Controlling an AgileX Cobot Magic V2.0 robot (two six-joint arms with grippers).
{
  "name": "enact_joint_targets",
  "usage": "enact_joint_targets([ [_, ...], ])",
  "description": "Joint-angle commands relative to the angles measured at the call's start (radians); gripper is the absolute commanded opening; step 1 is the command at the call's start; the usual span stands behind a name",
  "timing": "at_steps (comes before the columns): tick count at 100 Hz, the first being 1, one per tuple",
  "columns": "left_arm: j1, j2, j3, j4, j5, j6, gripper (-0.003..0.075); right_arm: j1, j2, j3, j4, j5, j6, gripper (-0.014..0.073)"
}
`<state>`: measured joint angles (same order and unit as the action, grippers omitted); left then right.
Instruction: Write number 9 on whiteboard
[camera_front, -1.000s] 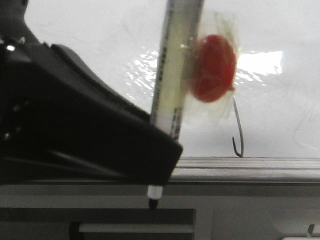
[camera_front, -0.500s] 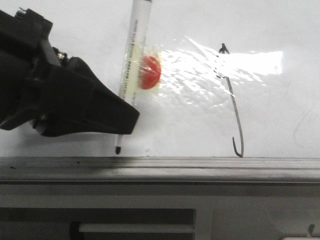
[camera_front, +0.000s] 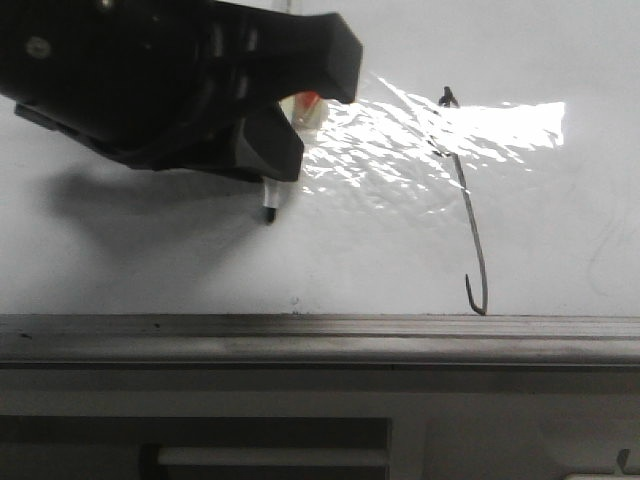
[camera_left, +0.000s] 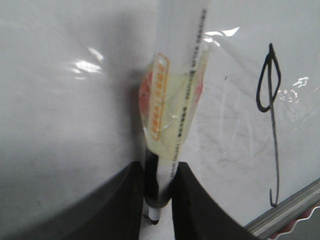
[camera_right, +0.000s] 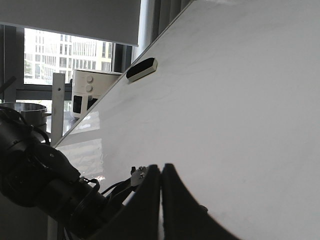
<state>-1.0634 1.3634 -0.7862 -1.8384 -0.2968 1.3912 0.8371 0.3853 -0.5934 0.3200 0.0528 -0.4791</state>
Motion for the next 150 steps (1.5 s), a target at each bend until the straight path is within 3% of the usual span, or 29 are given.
enact_joint_targets([
  [1, -0.006, 0.007, -0.04, -0.012, -0.035, -0.053, -0.0021, -0.008, 0.006, -0.029, -0.01, -0.063, -0.001, -0.0061],
  [70, -0.002, 0.026, -0.054, -0.012, -0.241, -0.068, -0.0013, -0.008, 0.006, -0.029, -0.01, -0.012, -0.001, -0.0061],
  [82, -0.002, 0.026, -0.054, -0.012, -0.239, -0.068, 0.0076, -0.008, 0.006, -0.029, -0.01, -0.012, -0.001, -0.0061],
  [97, -0.002, 0.026, -0.054, -0.012, -0.239, -0.068, 0.0287, -0.008, 0.006, -0.029, -0.01, -0.012, -0.001, -0.0061],
  [117, -0.002, 0.026, -0.054, -0.012, -0.239, -0.068, 0.0505, -0.008, 0.006, -0.029, -0.01, -0.003, -0.001, -0.0061],
  [138, -0.024, -0.029, -0.06, -0.012, -0.224, -0.068, 0.0551, -0.008, 0.001, -0.029, -0.042, 0.068, -0.001, -0.0061],
  [150, -0.113, -0.137, -0.048, -0.012, -0.221, 0.01, 0.0546, -0.01, -0.039, 0.0, -0.088, 0.153, -0.001, -0.0057],
])
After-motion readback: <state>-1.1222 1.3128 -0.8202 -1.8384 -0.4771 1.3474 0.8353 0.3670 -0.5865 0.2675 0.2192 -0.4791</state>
